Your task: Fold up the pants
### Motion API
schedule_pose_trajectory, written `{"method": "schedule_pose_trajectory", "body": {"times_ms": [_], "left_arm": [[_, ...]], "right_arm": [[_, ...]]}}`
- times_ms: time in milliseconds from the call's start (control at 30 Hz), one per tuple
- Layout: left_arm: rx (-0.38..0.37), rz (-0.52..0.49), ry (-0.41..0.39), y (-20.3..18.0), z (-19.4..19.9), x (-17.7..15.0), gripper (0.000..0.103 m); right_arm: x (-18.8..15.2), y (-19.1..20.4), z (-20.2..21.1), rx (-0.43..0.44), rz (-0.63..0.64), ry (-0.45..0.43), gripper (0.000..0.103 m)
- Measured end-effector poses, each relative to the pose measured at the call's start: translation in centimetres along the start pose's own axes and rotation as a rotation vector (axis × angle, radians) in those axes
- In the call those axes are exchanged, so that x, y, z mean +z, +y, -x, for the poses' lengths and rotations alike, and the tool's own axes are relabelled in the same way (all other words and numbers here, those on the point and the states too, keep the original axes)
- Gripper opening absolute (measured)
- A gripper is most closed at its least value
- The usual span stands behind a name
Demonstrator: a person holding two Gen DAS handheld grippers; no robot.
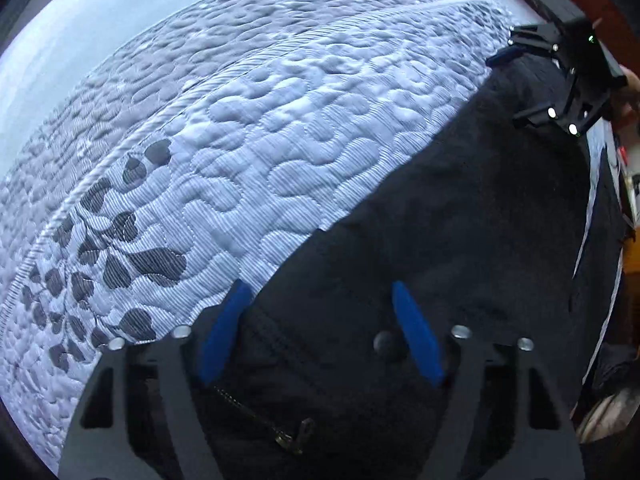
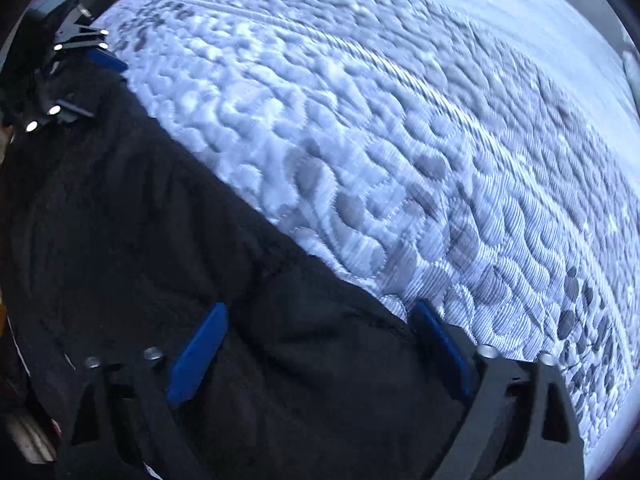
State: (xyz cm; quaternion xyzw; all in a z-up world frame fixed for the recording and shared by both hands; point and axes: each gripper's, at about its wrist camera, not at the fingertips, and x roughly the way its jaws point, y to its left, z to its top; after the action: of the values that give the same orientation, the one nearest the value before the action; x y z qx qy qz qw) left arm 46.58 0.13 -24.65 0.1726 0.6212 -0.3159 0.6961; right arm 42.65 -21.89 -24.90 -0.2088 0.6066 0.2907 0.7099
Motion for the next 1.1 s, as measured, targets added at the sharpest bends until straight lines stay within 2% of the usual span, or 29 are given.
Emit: {"method": "schedule_pose_trajectory", "body": {"times_ms": [33,67,100,133,167,267,400,467,533,600,800,967,1100], "left_arm": [[0.006,-0.001,0.006,-0.3,-0.2,0.1,0.067],[0.009,0.006,0.015,-0.5,-0.3,0.2,0.063],[0.008,0.018,0.023,-0.5,-0.3,0.2,0.060],[0.001,0.029,0.027,-0.6,-0.2,0.1,0.052],[-0.003,0.034,0.028,-0.7,-0.1,0.0,0.043],[-0.019,0.054,0.022,-0.9,0.7,-0.9,0.028],[0.023,0.057,-0.017,-2.6,2.0,-2.1,0.021],[0.058,0.070,-0.066,-3.8,3.2,-2.8,0.019],[0.084,0.115,-0.116,-5.3,4.7,-4.3,0.019],[0.120,0.090,-0.171,-7.6,6.5,-6.2,0.019],[0.190,0.105,-0.244,-11.8,9.9,-11.6,0.019],[0.254,0.111,-0.303,-14.9,12.5,-16.2,0.019],[0.295,0.126,-0.351,-17.6,13.8,-18.3,0.018]], "right_arm": [[-0.3,0.5,0.5,-0.014,0.009,-0.022,0.063],[-0.6,1.2,1.0,-0.019,0.016,-0.040,0.041],[-0.8,1.8,1.4,-0.031,0.021,-0.059,0.030],[-1.1,2.4,1.7,-0.021,0.024,-0.069,0.014],[-1.4,3.0,2.1,-0.021,0.030,-0.079,0.010],[-2.5,4.8,2.8,-0.076,0.044,-0.114,0.007],[-4.4,5.6,5.1,-0.065,-0.036,-0.207,0.006],[-5.2,5.5,6.8,-0.086,-0.049,-0.246,0.006],[-6.5,6.7,8.7,-0.101,-0.069,-0.300,0.006],[-8.0,8.2,10.6,-0.127,-0.076,-0.352,0.006],[-12.5,13.8,14.7,-0.183,-0.063,-0.457,0.006],[-16.1,18.8,17.1,-0.255,-0.045,-0.518,0.006],[-19.3,22.2,17.7,-0.297,-0.050,-0.542,0.006]]}}
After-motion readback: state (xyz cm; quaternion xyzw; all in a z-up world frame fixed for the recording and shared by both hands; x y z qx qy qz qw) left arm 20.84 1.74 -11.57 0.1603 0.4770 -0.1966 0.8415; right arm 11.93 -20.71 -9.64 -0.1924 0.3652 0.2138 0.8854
